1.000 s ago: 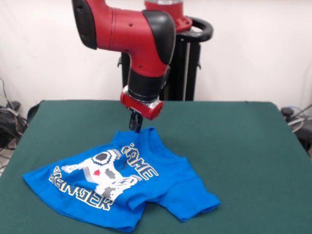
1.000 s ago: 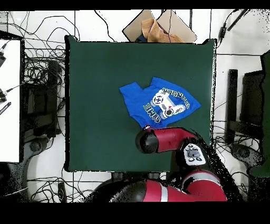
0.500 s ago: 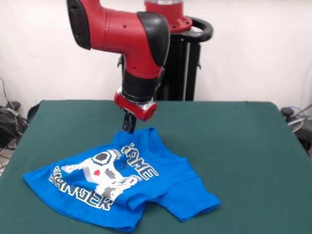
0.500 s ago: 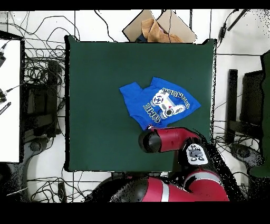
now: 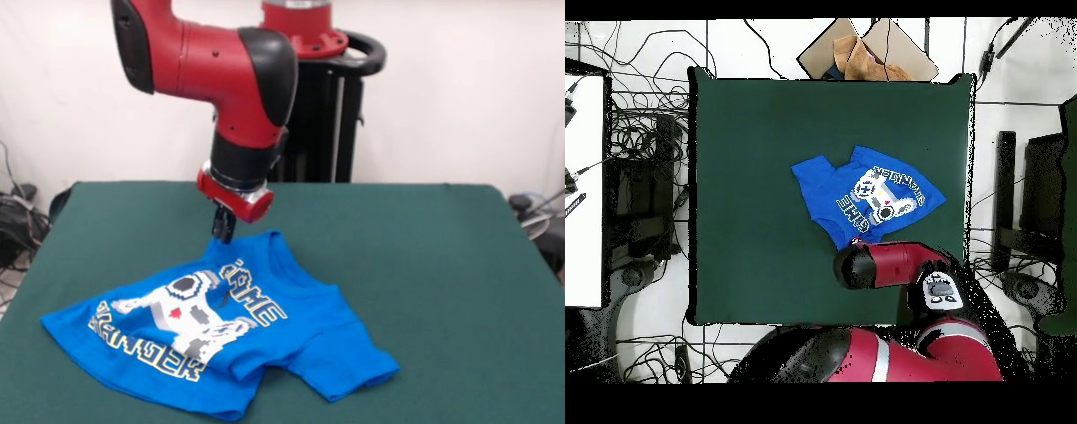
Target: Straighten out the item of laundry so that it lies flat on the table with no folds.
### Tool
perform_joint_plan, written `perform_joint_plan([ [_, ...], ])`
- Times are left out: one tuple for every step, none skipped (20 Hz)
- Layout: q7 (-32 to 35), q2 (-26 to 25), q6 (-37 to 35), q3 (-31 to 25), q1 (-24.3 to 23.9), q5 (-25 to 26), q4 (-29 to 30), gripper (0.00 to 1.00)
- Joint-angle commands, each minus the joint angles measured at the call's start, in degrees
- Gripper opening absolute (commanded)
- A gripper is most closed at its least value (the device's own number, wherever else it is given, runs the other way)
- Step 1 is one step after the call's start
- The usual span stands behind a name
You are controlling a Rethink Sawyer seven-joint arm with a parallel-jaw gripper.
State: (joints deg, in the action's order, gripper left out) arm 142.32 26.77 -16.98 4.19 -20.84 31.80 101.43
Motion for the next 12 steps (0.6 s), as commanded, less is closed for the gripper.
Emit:
perform_joint_plan([
  [-0.4,-1.6,3.0,-6.4,-3.5,-0.9,-3.0,0.00],
  [-0.4,-1.5,2.8,-6.7,-3.5,-1.1,-2.9,0.00],
  [-0.4,-1.5,2.4,-7.0,-3.7,-1.2,-3.0,0.00],
  [-0.7,-1.4,2.1,-7.4,-3.9,-1.2,-3.1,0.00],
  [-1.1,-1.4,1.9,-8.1,-4.5,-1.3,-3.0,0.00],
  [-1.4,-1.5,1.7,-8.6,-4.9,-1.3,-3.0,0.00],
  [-1.7,-1.6,1.8,-9.1,-5.3,-1.2,-2.9,0.00],
  [-1.8,-1.6,2.0,-9.4,-5.6,-1.1,-2.9,0.00],
  [-2.1,-1.7,2.1,-10.4,-6.6,-1.2,-2.6,0.00],
  [-2.6,-1.7,2.3,-11.6,-7.8,-1.2,-2.1,0.00],
  [-3.0,-1.7,2.2,-12.8,-8.9,-1.4,-1.7,0.00],
  [-3.3,-1.7,2.1,-13.8,-9.8,-1.6,-1.3,0.00],
])
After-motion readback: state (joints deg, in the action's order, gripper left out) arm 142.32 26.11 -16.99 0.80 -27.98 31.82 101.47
